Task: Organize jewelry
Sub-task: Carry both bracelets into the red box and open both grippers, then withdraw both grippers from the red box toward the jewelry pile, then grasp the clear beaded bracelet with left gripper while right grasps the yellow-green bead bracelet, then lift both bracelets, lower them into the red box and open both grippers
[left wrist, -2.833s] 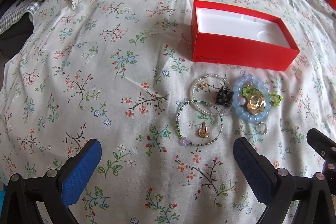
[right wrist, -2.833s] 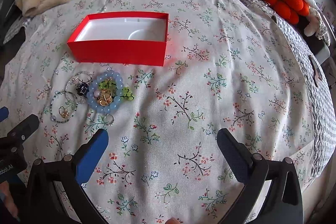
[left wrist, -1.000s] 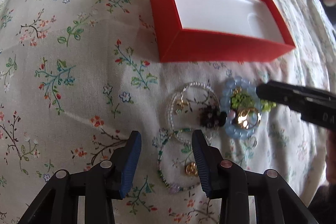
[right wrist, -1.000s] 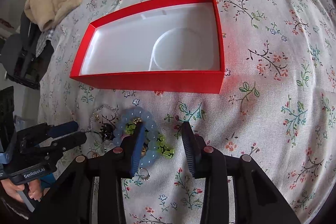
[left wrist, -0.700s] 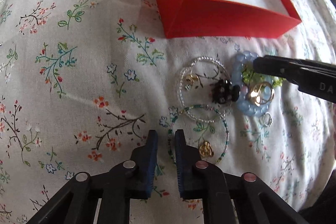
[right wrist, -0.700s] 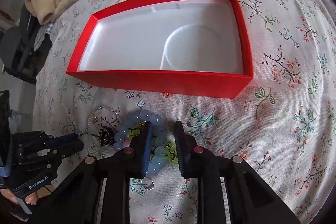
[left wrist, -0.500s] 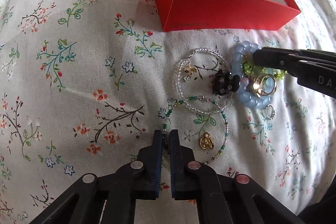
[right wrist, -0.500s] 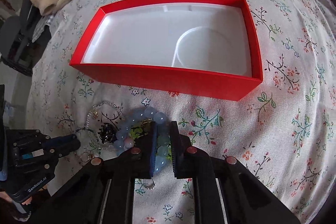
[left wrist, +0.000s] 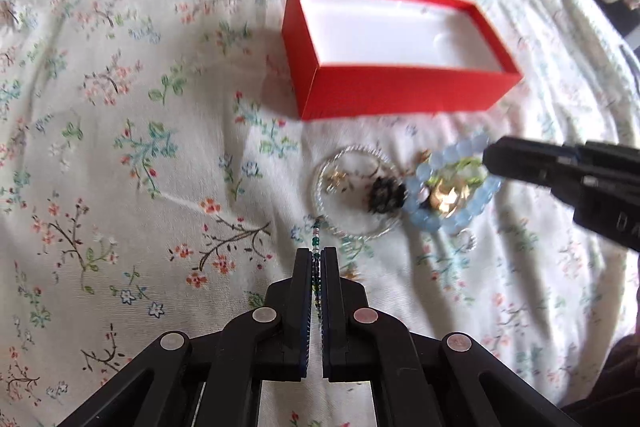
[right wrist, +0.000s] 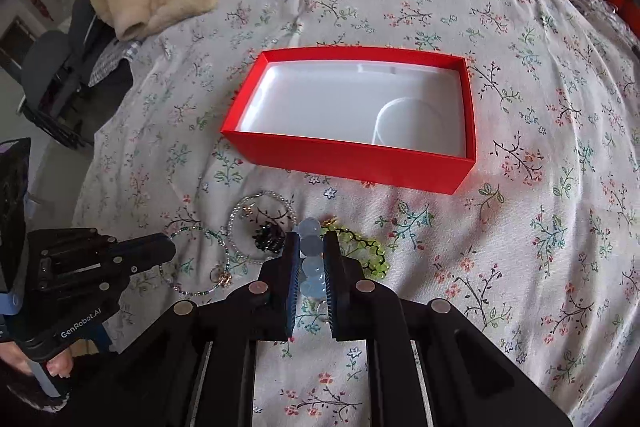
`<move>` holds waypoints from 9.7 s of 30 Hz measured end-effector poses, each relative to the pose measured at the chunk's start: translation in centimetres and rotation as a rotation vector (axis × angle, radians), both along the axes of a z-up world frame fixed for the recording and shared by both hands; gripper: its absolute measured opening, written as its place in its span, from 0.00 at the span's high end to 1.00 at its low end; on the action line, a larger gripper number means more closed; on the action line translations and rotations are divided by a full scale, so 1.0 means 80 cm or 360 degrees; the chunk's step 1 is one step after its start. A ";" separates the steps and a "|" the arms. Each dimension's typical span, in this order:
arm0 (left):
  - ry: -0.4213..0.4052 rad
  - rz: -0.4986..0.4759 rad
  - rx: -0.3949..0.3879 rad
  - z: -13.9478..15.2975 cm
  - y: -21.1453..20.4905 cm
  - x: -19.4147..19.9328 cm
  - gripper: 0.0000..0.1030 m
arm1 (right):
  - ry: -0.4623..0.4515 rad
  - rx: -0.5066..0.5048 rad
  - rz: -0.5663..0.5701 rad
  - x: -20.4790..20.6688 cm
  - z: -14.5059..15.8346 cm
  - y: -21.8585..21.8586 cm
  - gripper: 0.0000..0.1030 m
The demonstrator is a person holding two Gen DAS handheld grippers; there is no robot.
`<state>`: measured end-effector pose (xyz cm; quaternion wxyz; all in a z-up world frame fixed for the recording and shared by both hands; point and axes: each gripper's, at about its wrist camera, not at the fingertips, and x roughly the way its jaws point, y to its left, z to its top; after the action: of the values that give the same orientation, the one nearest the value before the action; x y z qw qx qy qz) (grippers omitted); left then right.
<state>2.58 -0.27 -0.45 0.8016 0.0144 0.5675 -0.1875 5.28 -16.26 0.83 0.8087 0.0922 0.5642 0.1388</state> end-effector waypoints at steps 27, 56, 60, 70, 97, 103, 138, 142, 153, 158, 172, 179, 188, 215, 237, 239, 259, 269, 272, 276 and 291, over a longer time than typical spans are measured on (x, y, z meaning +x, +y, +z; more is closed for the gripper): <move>-0.0267 0.0187 -0.0150 0.075 0.006 0.044 1.00 | -0.0358 0.0153 -0.0073 -0.015 0.112 -0.013 0.88; -0.0187 0.0278 -0.0303 0.007 -0.060 0.151 1.00 | -0.0327 0.0130 -0.0257 0.076 0.070 -0.040 0.88; -0.0215 0.0265 -0.0130 -0.005 -0.066 0.155 1.00 | -0.0319 0.0146 -0.0227 0.082 0.063 -0.033 0.88; -0.0249 0.0268 -0.0071 -0.007 -0.059 0.158 1.00 | -0.0262 0.0054 -0.0256 0.096 0.029 -0.044 0.88; -0.0401 0.0158 0.0197 0.027 -0.060 0.093 0.31 | -0.0253 -0.0127 -0.0411 0.045 0.049 -0.111 0.48; -0.0365 0.0206 0.0195 0.031 -0.047 0.072 0.09 | -0.0172 -0.0169 -0.0443 0.021 0.042 -0.117 0.33; 0.0065 0.0421 0.0091 -0.017 0.031 0.045 0.03 | 0.0095 -0.0335 -0.0384 -0.042 -0.013 -0.097 0.06; 0.0126 0.0413 -0.0066 -0.030 0.032 0.060 0.23 | 0.0173 -0.0238 -0.0385 -0.033 -0.024 -0.097 0.06; 0.0182 0.0329 -0.0122 -0.056 -0.001 0.084 0.58 | 0.0259 -0.0110 -0.0413 -0.015 -0.039 -0.101 0.06; 0.0172 0.0289 0.0040 -0.068 -0.019 0.088 0.72 | 0.0255 -0.0064 -0.0434 -0.009 -0.040 -0.104 0.06; 0.0093 0.0209 0.0103 -0.057 -0.048 0.076 1.00 | 0.0239 -0.0053 -0.0370 0.006 -0.055 -0.084 0.11; -0.0003 0.0212 -0.0015 -0.018 -0.038 0.062 1.00 | 0.0275 -0.0022 -0.0357 0.011 -0.067 -0.072 0.27; -0.0082 0.0210 -0.0069 0.010 -0.023 0.045 1.00 | 0.0270 -0.0105 -0.0313 0.015 -0.079 -0.051 0.46; -0.0099 0.0255 -0.0061 0.015 -0.014 0.040 1.00 | 0.0129 -0.0188 -0.0126 0.003 -0.054 -0.009 0.93; -0.0149 0.0299 -0.0152 0.038 -0.008 0.040 1.00 | -0.0118 0.0051 -0.0132 -0.018 0.045 -0.025 0.94; -0.0151 0.0306 -0.0170 0.041 -0.006 0.040 1.00 | -0.0142 0.0072 -0.0139 -0.018 0.053 -0.027 0.94; -0.0254 0.0394 -0.0443 0.073 -0.029 0.087 1.00 | -0.0354 0.0253 -0.0278 0.010 0.129 -0.067 0.94; -0.0256 0.0302 -0.0583 0.056 -0.092 0.130 1.00 | -0.0420 0.0263 -0.0341 0.042 0.140 -0.094 0.94; -0.0224 0.0300 -0.0540 0.036 -0.103 0.143 1.00 | -0.0405 0.0221 -0.0352 0.050 0.130 -0.101 0.94; -0.0194 0.0329 -0.0381 0.013 -0.107 0.155 1.00 | -0.0381 0.0188 -0.0375 0.061 0.116 -0.111 0.94; -0.0159 0.0340 -0.0109 -0.015 -0.089 0.170 1.00 | -0.0444 0.0241 -0.0171 0.089 0.107 -0.055 0.94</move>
<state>16.18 -7.36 -1.65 0.8443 -0.0643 0.5185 -0.1193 12.41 -20.62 9.38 0.8762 0.1627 0.4285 0.1491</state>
